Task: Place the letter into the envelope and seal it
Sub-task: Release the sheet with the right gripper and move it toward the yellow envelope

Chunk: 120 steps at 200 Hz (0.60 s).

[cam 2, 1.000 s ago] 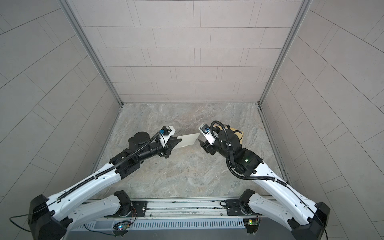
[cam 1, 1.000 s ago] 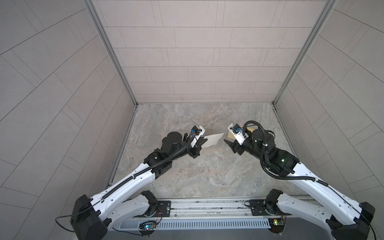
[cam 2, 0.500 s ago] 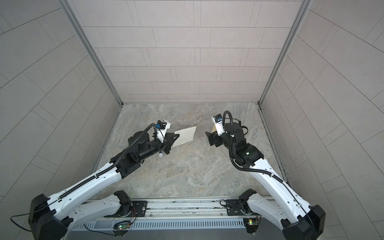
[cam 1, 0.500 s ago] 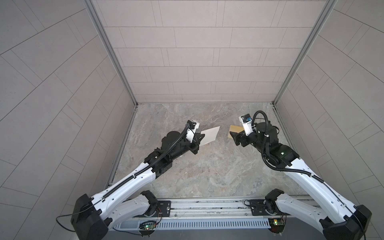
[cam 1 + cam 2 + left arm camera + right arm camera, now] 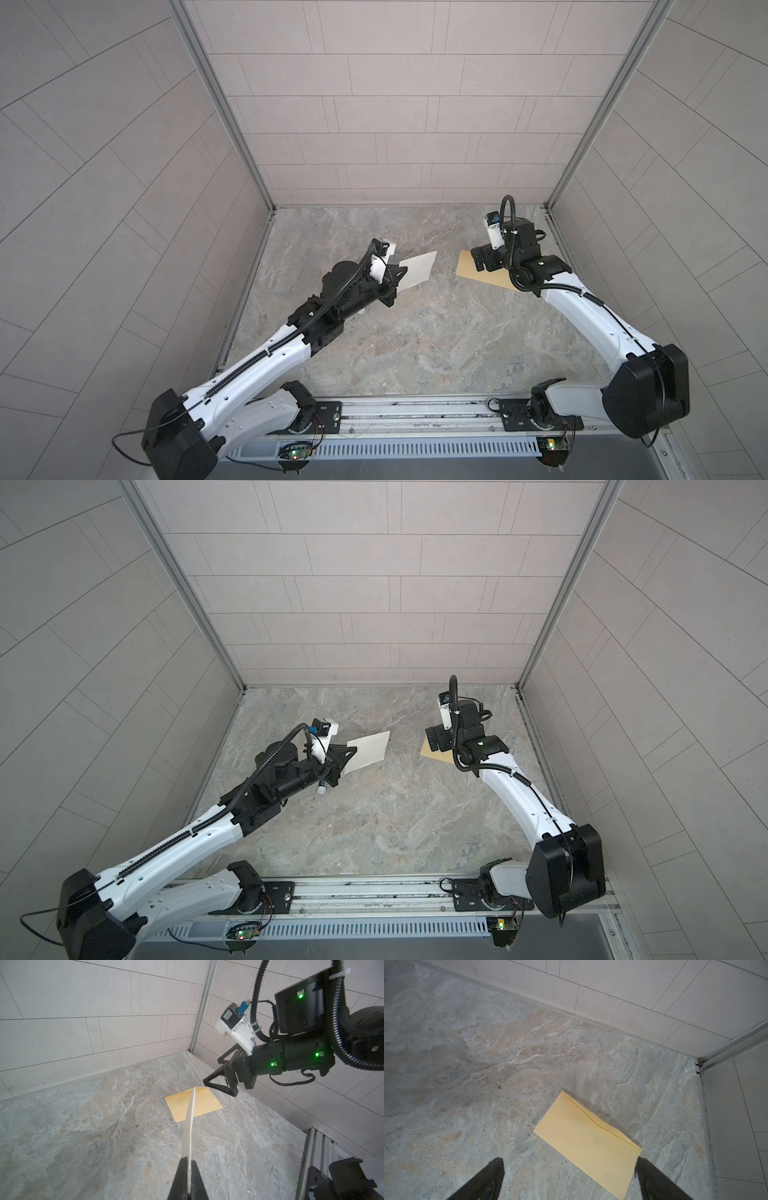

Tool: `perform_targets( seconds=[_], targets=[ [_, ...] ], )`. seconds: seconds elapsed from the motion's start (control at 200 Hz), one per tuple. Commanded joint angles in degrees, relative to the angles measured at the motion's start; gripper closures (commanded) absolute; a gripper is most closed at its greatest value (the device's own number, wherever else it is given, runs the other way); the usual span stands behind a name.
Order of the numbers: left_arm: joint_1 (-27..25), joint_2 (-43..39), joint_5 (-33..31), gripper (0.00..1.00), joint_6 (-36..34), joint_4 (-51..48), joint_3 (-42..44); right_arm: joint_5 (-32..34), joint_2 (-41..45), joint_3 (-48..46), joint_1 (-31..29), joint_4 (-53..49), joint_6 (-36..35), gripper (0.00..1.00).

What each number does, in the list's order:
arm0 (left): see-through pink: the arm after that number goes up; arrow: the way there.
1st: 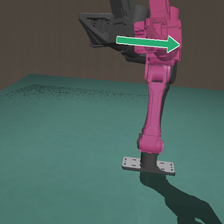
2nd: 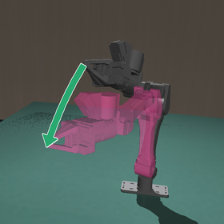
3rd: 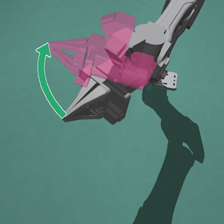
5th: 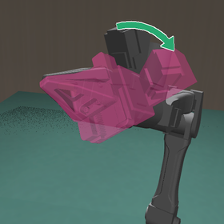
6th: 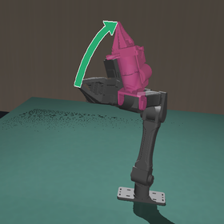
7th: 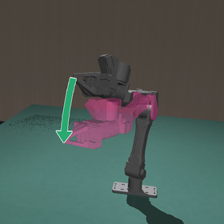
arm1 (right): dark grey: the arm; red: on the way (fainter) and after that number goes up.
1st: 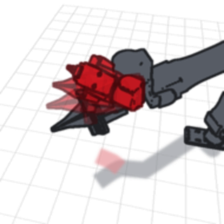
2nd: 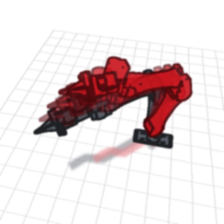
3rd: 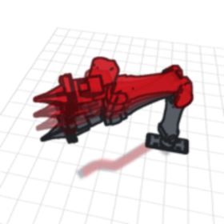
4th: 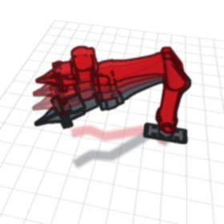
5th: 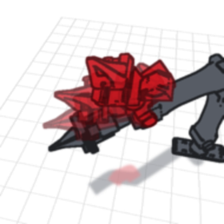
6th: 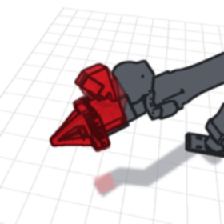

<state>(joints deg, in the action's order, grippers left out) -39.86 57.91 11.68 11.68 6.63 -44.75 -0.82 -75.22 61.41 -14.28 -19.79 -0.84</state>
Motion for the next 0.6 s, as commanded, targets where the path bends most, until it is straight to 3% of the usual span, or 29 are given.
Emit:
perform_targets(
  seconds=[0.0,0.165,0.595],
  targets=[
    [1.87,0.07,-0.17,1.00,3.75,1.42,-0.62,-2.28,1.17,0.13,0.13,0.75,-1.11,0.01],
    [4.57,1.13,3.16,1.00,6.34,1.54,-0.57,0.73,-1.08,1.65,0.74,0.23,-3.17,0.01],
    [5.55,0.82,4.12,1.00,5.26,1.84,0.10,11.87,-15.67,11.56,0.70,-6.03,-13.96,0.00]
  ],
)
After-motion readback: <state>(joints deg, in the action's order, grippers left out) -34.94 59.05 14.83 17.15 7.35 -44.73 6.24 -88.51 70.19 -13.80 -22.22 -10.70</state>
